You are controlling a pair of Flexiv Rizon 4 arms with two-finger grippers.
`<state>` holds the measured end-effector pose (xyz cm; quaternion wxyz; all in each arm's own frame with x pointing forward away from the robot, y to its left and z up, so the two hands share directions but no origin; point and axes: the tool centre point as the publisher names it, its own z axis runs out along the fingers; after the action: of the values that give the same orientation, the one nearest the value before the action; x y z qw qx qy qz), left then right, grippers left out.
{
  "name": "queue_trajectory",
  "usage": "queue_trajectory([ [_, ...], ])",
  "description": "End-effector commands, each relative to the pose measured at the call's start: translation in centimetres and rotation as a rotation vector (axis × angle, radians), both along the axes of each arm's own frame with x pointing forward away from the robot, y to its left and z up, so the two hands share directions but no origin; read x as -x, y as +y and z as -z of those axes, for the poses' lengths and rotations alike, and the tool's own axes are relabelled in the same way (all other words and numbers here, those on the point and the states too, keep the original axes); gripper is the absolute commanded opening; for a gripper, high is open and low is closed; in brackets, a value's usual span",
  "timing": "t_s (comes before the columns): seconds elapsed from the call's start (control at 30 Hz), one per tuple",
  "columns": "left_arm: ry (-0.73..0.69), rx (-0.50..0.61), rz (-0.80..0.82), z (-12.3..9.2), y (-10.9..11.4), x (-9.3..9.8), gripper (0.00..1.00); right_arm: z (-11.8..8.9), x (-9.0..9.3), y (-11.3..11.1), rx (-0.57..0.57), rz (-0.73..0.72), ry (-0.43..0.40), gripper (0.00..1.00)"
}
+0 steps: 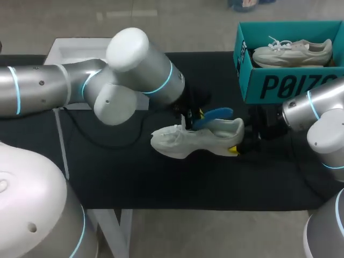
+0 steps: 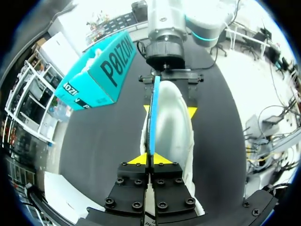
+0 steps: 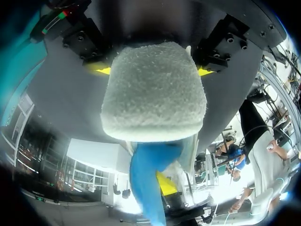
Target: Take the shoe out of the shoebox, open the shoe tongue, remove and reinsert the insole, then place the shoe into the shoebox
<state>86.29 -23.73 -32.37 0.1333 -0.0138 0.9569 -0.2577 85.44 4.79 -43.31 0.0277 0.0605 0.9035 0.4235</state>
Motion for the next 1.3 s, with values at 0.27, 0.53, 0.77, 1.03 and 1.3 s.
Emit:
queue_trajectory([
  [0.27, -0.037, 0.167, 0.162, -4.6, -1.1, 1.4, 0.0, 0.4, 0.2, 0.2, 0.003, 0.0, 0.0, 0.0],
  [0.53, -0.037, 0.167, 0.162, -4.6, -1.1, 1.4, 0.0, 0.4, 0.2, 0.2, 0.003, 0.0, 0.0, 0.0],
  [0.77, -0.007, 0.185, 0.15, -5.2, -0.8, 1.6, 0.0, 0.4, 0.2, 0.2, 0.003, 0.0, 0.0, 0.0],
  [1.03, 0.132, 0.322, 0.126, -11.1, -0.3, 3.8, 0.0, 0.4, 0.2, 0.2, 0.003, 0.0, 0.0, 0.0],
  [1.3, 0.234, 0.481, 0.21, -15.9, -0.3, 6.5, 0.0, 0.4, 0.2, 0.2, 0.003, 0.0, 0.0, 0.0],
])
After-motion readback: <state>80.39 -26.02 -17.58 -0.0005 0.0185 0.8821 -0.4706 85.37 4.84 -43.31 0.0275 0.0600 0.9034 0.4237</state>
